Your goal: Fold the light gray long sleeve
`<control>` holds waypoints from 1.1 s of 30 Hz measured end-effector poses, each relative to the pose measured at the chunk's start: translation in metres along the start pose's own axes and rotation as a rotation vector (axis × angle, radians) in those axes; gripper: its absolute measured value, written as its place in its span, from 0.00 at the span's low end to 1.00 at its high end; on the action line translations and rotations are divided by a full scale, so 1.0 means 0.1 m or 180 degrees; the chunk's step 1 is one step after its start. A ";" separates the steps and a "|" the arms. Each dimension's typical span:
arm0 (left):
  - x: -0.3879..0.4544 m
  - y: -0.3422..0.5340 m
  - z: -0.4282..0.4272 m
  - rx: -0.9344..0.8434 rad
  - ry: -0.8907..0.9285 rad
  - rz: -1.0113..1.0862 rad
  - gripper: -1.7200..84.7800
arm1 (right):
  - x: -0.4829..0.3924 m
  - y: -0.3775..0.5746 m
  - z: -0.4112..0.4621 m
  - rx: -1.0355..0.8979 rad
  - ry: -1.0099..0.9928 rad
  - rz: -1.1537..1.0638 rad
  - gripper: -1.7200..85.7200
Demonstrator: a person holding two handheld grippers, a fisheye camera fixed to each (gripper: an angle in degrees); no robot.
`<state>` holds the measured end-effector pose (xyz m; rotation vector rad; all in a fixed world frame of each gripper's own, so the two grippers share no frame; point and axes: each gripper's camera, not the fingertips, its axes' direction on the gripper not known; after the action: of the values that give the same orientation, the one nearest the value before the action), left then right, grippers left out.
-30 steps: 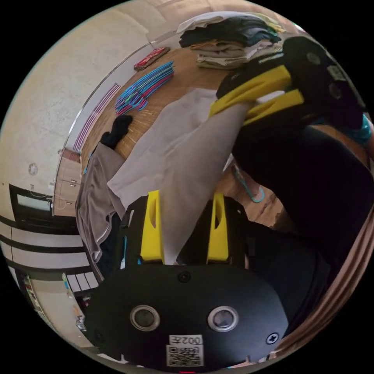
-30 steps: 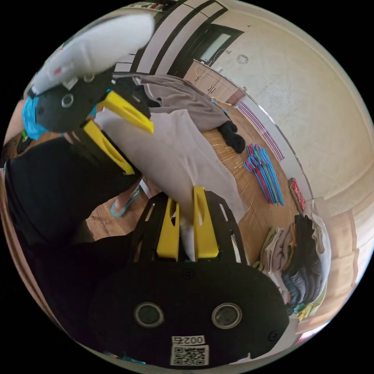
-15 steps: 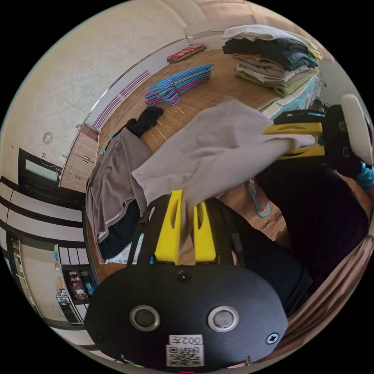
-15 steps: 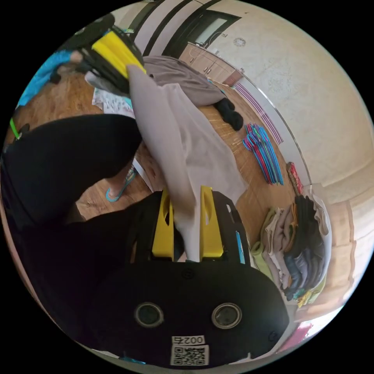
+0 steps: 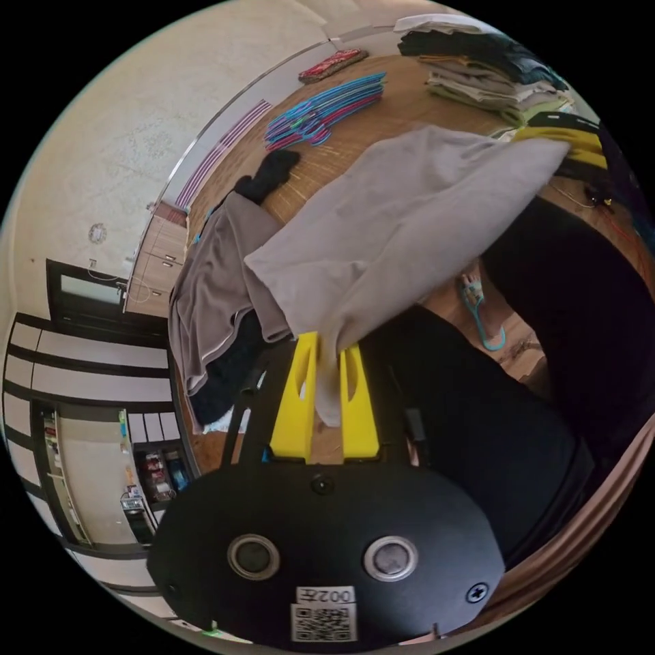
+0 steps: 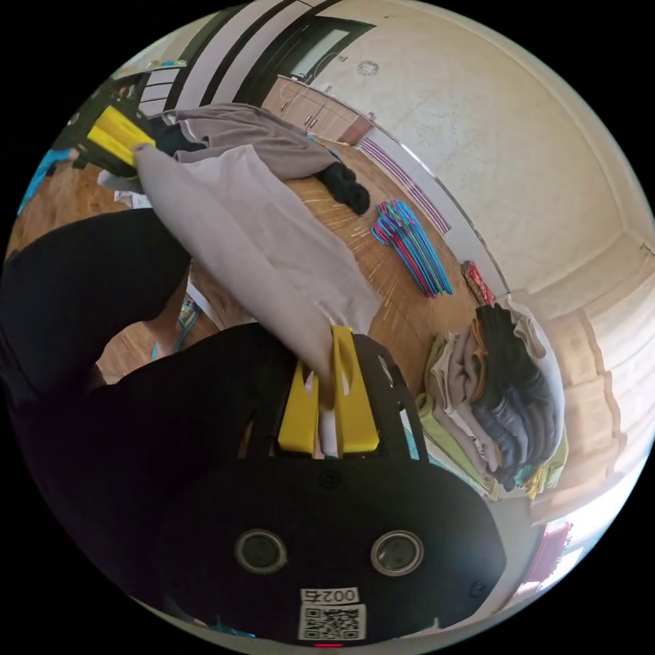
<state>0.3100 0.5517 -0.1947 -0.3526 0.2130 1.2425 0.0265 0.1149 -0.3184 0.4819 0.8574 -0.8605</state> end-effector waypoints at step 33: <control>-3.02 -3.35 -2.38 0.0851 0.0175 -0.0160 0.01 | 6.61 -5.17 -1.09 0.0625 -0.0307 0.1168 0.02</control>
<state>0.5417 0.1023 -0.2618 -0.1599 0.4106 1.1389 -0.2052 -0.4127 -0.9387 0.7381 0.5737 -0.6248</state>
